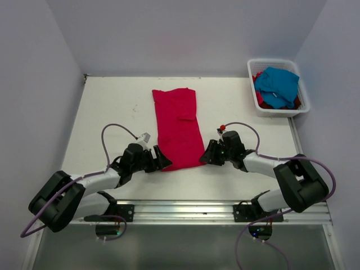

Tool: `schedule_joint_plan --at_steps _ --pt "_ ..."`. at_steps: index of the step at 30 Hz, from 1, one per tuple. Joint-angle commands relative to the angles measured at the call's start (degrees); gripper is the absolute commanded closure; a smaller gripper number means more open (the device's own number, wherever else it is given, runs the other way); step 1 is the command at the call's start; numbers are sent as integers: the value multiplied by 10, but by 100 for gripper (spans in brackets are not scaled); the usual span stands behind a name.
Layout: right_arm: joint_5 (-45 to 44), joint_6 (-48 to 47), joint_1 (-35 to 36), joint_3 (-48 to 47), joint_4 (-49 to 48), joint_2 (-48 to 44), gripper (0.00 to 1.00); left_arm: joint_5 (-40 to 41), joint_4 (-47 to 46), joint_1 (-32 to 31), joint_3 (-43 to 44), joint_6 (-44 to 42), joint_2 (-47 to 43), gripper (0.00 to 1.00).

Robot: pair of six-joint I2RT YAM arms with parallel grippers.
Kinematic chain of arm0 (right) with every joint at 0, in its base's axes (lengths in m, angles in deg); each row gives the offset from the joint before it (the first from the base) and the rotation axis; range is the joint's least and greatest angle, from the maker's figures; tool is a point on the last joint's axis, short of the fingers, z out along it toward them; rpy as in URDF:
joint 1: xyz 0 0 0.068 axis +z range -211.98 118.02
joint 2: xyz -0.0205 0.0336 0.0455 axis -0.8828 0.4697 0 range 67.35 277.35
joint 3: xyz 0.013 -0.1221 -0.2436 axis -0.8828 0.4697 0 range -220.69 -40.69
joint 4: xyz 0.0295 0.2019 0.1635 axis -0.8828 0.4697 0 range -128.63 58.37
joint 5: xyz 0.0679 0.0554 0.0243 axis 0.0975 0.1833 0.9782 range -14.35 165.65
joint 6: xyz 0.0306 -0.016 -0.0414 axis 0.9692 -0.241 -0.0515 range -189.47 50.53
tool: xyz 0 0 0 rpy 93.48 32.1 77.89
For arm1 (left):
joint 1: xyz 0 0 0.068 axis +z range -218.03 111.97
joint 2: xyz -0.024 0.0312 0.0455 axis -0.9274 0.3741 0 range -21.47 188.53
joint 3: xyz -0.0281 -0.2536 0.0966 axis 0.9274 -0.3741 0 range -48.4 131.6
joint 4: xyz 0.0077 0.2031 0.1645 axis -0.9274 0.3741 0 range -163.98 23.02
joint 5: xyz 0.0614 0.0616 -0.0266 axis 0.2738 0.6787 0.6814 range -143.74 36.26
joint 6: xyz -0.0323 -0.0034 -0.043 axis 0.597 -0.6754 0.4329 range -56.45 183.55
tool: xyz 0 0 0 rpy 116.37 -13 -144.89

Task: Fold and stack the t-shirts
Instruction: Grab one side of the 2/3 rectangular tshirt with both arms

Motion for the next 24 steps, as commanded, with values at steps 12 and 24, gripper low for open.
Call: schedule_joint_plan --at_steps 12,24 --pt "-25 -12 0 8 30 11 59 29 217 -24 -21 4 21 22" --pt "-20 -11 1 16 17 15 71 27 166 -67 8 24 88 54"
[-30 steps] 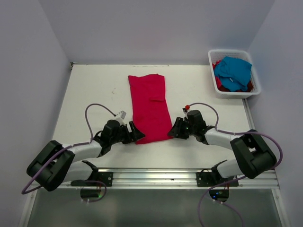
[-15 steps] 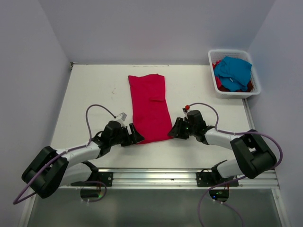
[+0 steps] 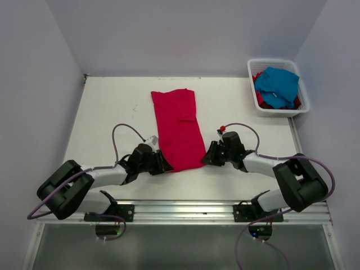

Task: Fold and stack the t-shirts
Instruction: Grab one side of the 2/3 rectangular tshirt with both arms

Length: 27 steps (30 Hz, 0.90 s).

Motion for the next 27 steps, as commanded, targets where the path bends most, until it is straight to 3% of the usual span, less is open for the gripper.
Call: schedule_joint_plan --at_steps 1,4,5,9,20,27 --pt "-17 -8 0 14 15 14 74 17 137 -10 -30 -13 31 70" --pt "-15 -10 1 15 11 16 87 23 147 -11 -28 -14 24 100" --pt "-14 -10 1 15 11 16 93 24 151 -10 -28 -15 21 100" --pt "-9 -10 0 14 11 16 100 29 161 -10 -26 -18 10 100" --pt "17 -15 2 17 50 -53 100 -1 196 -16 -4 -55 -7 100" --pt "23 -35 9 24 160 -167 100 -5 272 -38 7 -55 -67 100"
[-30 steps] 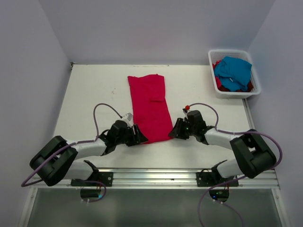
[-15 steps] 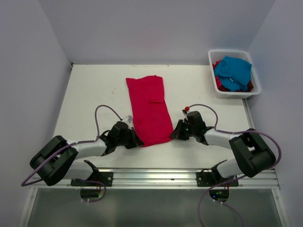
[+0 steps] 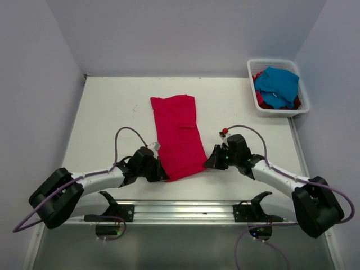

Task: Fold and stack the t-shirts
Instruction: Grab one side of the 2/3 rectangular tshirt with both arms, then fold the long partially folded tshirt into a neat square

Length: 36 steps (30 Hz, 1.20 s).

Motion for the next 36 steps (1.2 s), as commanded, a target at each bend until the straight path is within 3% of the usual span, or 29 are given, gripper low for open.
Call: schedule_joint_plan --at_steps 1,12,16,29,36 --pt "4 -24 1 3 75 -56 100 5 144 -15 -2 -24 -31 100" --pt "20 -24 36 4 198 -171 100 22 306 -60 70 15 -157 100" --pt "2 -26 58 -12 217 -188 100 64 338 -64 89 10 -178 100" --pt "-62 -78 59 -128 175 -69 100 188 329 -56 166 -59 -115 100" --pt "-97 -109 57 -196 152 28 100 176 272 44 174 -145 -85 100"
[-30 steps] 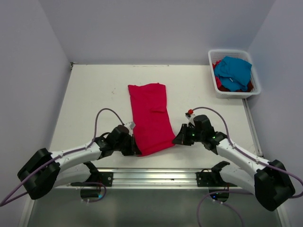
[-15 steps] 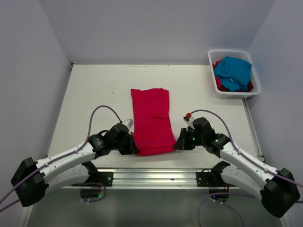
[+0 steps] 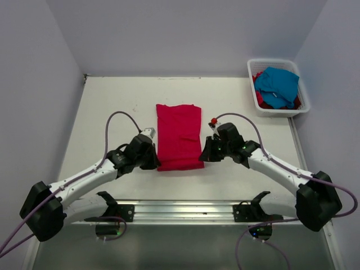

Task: Fold and stack the t-shirts
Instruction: Fold the long partially folded tshirt into a neat square

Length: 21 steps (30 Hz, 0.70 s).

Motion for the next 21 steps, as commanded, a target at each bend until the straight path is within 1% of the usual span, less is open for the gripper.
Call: schedule_joint_plan --at_steps 1,4,9,13,21 --pt "-54 -37 -7 -51 -27 35 100 30 -18 54 23 -73 19 100" --pt "-70 -45 -10 -78 -39 72 100 32 -42 69 44 -94 53 100" --pt "-82 -66 -17 -153 -34 133 100 20 -80 88 83 -118 111 100" --pt "-90 -79 -31 -215 -21 173 100 9 -99 105 133 -137 148 100" --pt "-97 -90 -53 -306 -4 244 100 -54 -120 163 225 -171 241 100"
